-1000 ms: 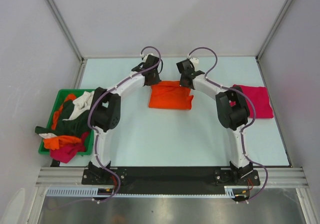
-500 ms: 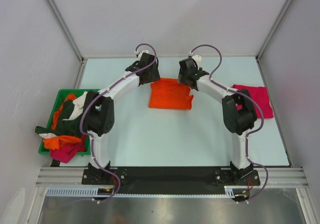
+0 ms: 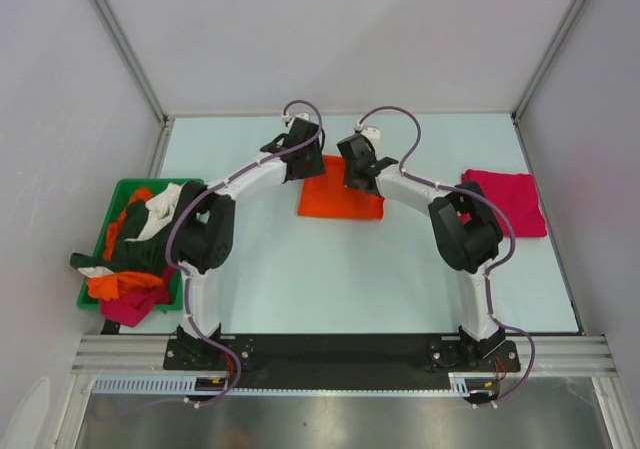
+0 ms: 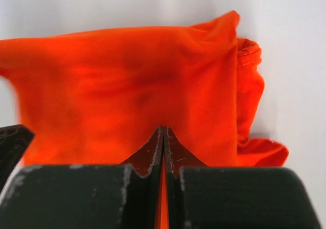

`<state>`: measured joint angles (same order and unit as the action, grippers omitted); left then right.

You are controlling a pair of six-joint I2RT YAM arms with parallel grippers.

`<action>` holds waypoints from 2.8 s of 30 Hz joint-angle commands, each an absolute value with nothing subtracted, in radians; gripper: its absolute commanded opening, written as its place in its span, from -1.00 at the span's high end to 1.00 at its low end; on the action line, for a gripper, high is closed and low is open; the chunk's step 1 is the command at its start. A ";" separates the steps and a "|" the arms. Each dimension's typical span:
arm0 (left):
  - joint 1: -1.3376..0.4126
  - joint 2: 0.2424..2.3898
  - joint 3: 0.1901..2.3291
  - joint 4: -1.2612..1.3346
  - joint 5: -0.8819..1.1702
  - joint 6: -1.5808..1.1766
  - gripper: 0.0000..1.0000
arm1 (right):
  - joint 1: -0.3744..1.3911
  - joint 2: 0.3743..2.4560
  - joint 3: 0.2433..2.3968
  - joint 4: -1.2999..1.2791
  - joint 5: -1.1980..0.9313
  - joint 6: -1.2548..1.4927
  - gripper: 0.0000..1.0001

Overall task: Fold and stack the t-shirts
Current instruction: Fold the long partially folded tshirt into a neat square, then put the neatly folded tshirt into the corner of the board with the right arm

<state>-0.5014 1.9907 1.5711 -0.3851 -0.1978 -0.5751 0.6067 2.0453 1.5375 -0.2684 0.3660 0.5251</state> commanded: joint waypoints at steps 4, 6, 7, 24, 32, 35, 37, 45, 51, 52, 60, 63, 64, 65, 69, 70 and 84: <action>-0.489 2.157 1.752 -0.386 -0.140 -0.546 -0.06 | 0.532 2.174 1.669 -0.261 0.341 0.532 0.92; -0.483 2.195 1.804 -0.400 -0.123 -0.545 -0.12 | 0.525 2.209 1.713 -0.281 0.338 0.532 0.91; -0.479 2.236 1.836 -0.411 -0.108 -0.545 -0.13 | 0.520 2.223 1.726 -0.300 0.330 0.535 0.89; -0.459 2.116 1.675 -0.347 -0.109 -0.561 -0.34 | 0.537 2.108 1.612 -0.258 0.324 0.522 0.46; -0.460 1.838 1.490 -0.359 -0.147 -0.541 -0.61 | 0.577 1.895 1.592 -0.302 0.379 0.475 0.14; -0.459 1.763 1.398 -0.356 -0.121 -0.566 -0.59 | 0.561 1.841 1.510 -0.307 0.362 0.506 0.12; -0.462 1.706 1.315 -0.348 -0.097 -0.578 -0.57 | 0.543 1.819 1.461 -0.288 0.353 0.528 0.11; -0.482 1.552 1.094 -0.325 -0.055 -0.607 -0.56 | 0.489 1.786 1.244 -0.172 0.250 0.603 0.05; -0.495 1.486 1.034 -0.325 -0.058 -0.607 -0.57 | 0.463 1.802 1.229 -0.133 0.221 0.621 -0.12; -0.497 1.480 1.031 -0.327 -0.058 -0.604 -0.57 | 0.460 1.810 1.227 -0.130 0.213 0.630 -0.15; -0.505 1.460 1.022 -0.341 -0.058 -0.601 -0.57 | 0.445 1.876 1.216 -0.109 0.175 0.660 -0.20; -0.508 1.456 1.008 -0.342 -0.061 -0.601 -0.57 | 0.445 1.896 1.209 -0.104 0.181 0.663 -0.22; -0.508 1.456 1.006 -0.341 -0.063 -0.601 -0.57 | 0.445 1.901 1.209 -0.104 0.179 0.664 -0.23; -0.508 1.456 1.000 -0.342 -0.061 -0.603 -0.57 | 0.445 1.917 1.213 -0.104 0.179 0.664 -0.23; -0.511 1.454 0.988 -0.339 -0.063 -0.606 -0.57 | 0.446 1.959 1.218 -0.114 0.186 0.661 -0.29; -0.514 1.453 0.986 -0.339 -0.063 -0.606 -0.57 | 0.446 1.966 1.218 -0.115 0.184 0.663 -0.29; -0.514 1.468 0.996 -0.344 -0.058 -0.600 -0.55 | 0.480 2.091 1.282 -0.189 0.149 0.676 -0.17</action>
<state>-0.5087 1.4960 0.9901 -0.3538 -0.0704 -0.5869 0.4606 1.9949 1.2686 -0.1005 0.1856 0.6552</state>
